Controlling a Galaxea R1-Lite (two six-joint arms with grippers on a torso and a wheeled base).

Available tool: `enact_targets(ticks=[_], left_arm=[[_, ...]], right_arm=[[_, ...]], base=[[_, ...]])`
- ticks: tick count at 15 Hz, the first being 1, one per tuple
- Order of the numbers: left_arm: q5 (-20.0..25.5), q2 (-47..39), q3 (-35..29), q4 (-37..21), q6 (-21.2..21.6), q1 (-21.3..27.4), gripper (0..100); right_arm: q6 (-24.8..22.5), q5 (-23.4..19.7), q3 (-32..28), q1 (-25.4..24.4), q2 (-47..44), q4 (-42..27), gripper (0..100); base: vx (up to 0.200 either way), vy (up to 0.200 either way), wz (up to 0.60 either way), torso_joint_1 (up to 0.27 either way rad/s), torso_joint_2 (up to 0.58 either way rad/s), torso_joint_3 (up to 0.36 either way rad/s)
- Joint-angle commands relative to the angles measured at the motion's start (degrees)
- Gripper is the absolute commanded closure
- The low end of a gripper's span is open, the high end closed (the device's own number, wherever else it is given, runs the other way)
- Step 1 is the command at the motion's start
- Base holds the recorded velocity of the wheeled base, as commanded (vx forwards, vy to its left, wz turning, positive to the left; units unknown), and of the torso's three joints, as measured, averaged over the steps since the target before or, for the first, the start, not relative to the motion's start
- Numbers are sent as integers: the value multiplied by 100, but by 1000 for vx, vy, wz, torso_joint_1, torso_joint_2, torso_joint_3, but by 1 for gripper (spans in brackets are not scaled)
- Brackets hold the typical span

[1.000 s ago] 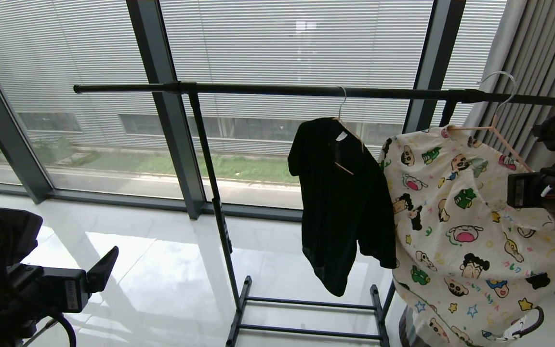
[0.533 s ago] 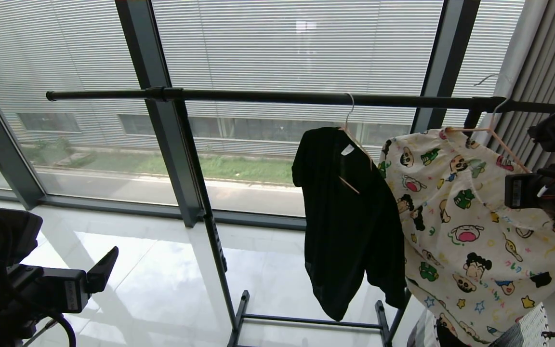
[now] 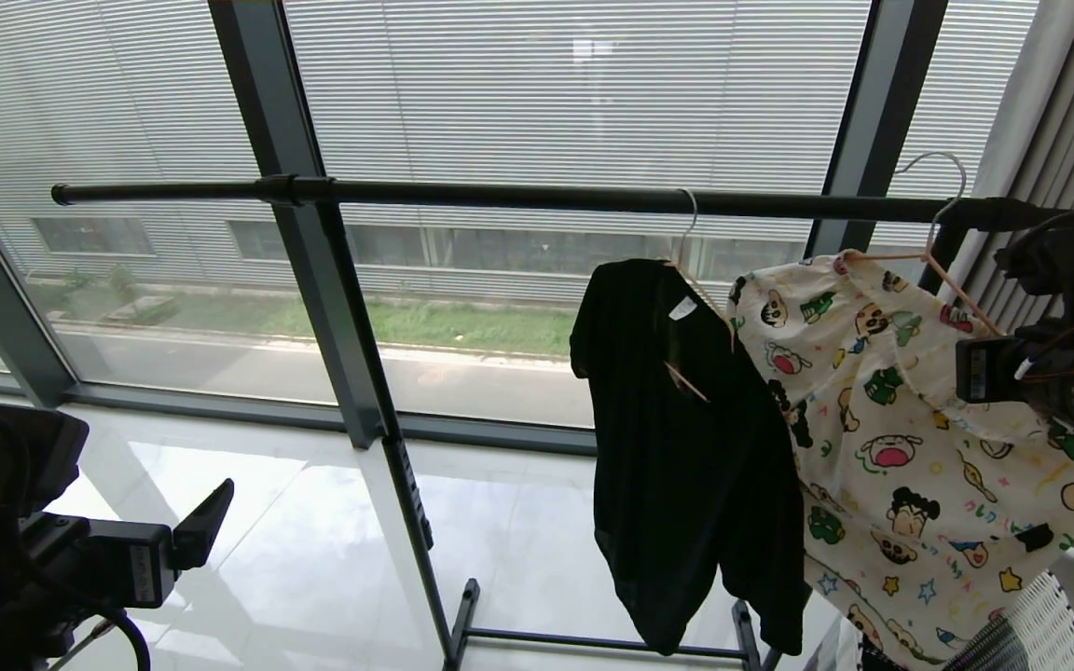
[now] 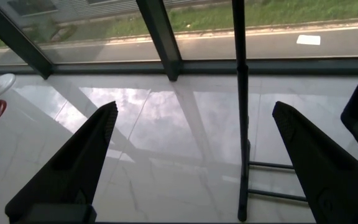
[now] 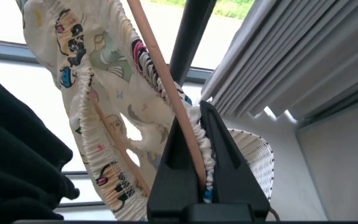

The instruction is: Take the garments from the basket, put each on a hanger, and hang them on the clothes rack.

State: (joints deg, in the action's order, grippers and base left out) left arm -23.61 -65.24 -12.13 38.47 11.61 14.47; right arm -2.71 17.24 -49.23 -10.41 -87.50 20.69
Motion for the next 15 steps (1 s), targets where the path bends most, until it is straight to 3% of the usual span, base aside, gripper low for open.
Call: enact_targets(ticks=[1, 4, 15], left_arm=[[-3, -6, -18, 2, 0, 3, 0], [-3, 20, -18, 2, 35, 3, 0], [-29, 3, -9, 2, 61, 197, 0]], right_arm=[[-2, -1, -421, -5, -496, 5, 100], [-19, 8, -905, -5, -1093, 5, 100], [-28, -10, -1230, -14, -1603, 5, 100]], base=[[0, 0, 0, 0, 0, 0], [0, 0, 0, 0, 0, 0], [0, 0, 0, 0, 0, 0]])
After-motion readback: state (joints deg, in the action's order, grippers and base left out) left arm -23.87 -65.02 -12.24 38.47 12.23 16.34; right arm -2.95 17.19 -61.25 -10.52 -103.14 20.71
